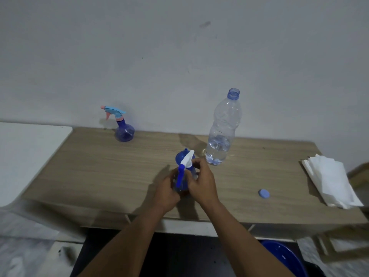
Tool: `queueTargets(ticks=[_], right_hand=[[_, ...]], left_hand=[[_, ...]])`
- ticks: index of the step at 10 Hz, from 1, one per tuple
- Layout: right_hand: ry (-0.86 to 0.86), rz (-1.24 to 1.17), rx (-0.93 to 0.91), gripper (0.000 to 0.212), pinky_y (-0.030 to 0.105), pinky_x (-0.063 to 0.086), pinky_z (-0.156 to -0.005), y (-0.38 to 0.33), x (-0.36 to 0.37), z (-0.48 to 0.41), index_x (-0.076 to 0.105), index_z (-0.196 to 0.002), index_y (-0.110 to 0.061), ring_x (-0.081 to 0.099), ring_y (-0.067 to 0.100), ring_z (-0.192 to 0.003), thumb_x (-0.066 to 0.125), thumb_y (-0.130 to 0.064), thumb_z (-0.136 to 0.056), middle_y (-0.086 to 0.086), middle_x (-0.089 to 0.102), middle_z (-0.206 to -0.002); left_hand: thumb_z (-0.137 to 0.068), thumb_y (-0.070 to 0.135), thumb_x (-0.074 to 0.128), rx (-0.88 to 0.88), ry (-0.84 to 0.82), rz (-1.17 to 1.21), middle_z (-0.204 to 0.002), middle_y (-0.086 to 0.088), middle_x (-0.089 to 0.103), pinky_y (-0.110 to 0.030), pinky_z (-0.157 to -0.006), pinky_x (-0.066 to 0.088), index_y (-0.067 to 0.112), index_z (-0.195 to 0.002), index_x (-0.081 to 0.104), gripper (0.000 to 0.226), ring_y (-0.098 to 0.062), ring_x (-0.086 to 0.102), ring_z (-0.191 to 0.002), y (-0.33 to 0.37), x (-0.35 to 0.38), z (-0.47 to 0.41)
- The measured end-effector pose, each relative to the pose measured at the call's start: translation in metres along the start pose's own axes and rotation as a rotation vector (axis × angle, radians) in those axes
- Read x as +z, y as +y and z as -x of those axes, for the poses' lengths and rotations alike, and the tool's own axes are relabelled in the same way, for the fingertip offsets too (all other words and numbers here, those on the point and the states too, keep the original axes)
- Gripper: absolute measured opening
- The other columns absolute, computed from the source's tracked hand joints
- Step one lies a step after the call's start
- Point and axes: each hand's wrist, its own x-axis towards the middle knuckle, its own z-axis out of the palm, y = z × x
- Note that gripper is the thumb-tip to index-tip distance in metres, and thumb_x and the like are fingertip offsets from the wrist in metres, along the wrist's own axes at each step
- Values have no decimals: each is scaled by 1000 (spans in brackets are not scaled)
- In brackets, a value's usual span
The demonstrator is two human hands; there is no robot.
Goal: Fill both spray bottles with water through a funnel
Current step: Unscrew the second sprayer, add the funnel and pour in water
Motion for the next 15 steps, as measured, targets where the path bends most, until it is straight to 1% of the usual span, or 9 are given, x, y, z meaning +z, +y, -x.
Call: queueTargets(ticks=[1, 2, 4, 5, 6, 7, 12, 13, 15], right_hand=[[-9, -4, -5, 30, 17, 50, -78, -3, 1, 0, 57, -109, -33, 63, -3, -97, 67, -19, -85, -20, 66, -106], [8, -12, 32, 34, 24, 53, -79, 1, 1, 0, 53, -115, -30, 63, -2, -101, 72, -24, -87, -20, 65, -111], [-47, 0, -3, 38, 21, 54, -87, 3, -3, 0, 56, -126, -31, 63, 1, -107, 70, -24, -91, -15, 66, -117], [1, 2, 30, 30, 25, 54, -83, 2, 0, -5, 55, -111, -29, 62, -1, -104, 73, -27, -88, -16, 66, -108], [-23, 29, -22, 22, 38, 55, -86, 4, 1, -5, 59, -112, -28, 64, 7, -101, 66, -21, -93, -14, 67, -107], [-20, 11, -9, 34, 29, 54, -89, 4, 3, -1, 55, -122, -32, 62, 3, -109, 69, -26, -92, -17, 65, -117], [12, 19, -12, 32, 24, 52, -90, -4, 6, 5, 59, -124, -31, 65, 5, -106, 61, -17, -95, -16, 69, -113], [-13, -12, -49, 54, 25, 47, -102, -7, 2, 10, 51, -142, -21, 57, 10, -126, 51, -21, -88, -11, 62, -135], [-96, 72, -59, 79, 20, 43, -108, -22, -3, 13, 38, -153, -27, 47, -4, -133, 72, -40, -83, -17, 52, -146]], left_hand=[[-75, -6, 80, -10, -17, 19, -92, 13, 67, -4, -59, 47, 10, -122, 61, 53, 17, 64, -72, -1, -2, -1], [-73, 3, 85, -10, -3, -37, -96, 13, 71, -2, -63, 46, 23, -119, 61, 55, 3, 70, -88, -1, -2, -3], [-79, 1, 80, 16, -51, -45, -88, 26, 57, 4, -61, 40, 33, -113, 52, 54, 27, 57, -73, 4, -5, 1], [-78, 1, 81, -24, -10, -52, -89, 16, 67, 0, -62, 44, 17, -120, 63, 49, 0, 69, -88, 1, -6, -2], [-81, 1, 78, -10, -47, -38, -94, 23, 61, 2, -64, 42, 23, -119, 56, 49, 24, 59, -78, 3, -7, -1], [-79, 3, 81, 9, -60, -30, -93, 20, 63, 2, -62, 42, 25, -122, 56, 54, 28, 56, -72, 3, -9, -3], [-81, 0, 78, 25, -70, 13, -113, 11, 67, -4, -69, 49, 22, -132, 54, 61, 21, 62, -83, -2, -16, -10], [-80, 14, 81, 54, -47, -75, -124, 9, 65, -13, -86, 52, 23, -138, 52, 66, 7, 61, -95, -3, -20, -10], [-83, 4, 75, 55, -27, -125, -102, 14, 60, -4, -71, 47, 11, -133, 56, 54, 10, 55, -80, 5, -21, -4]])
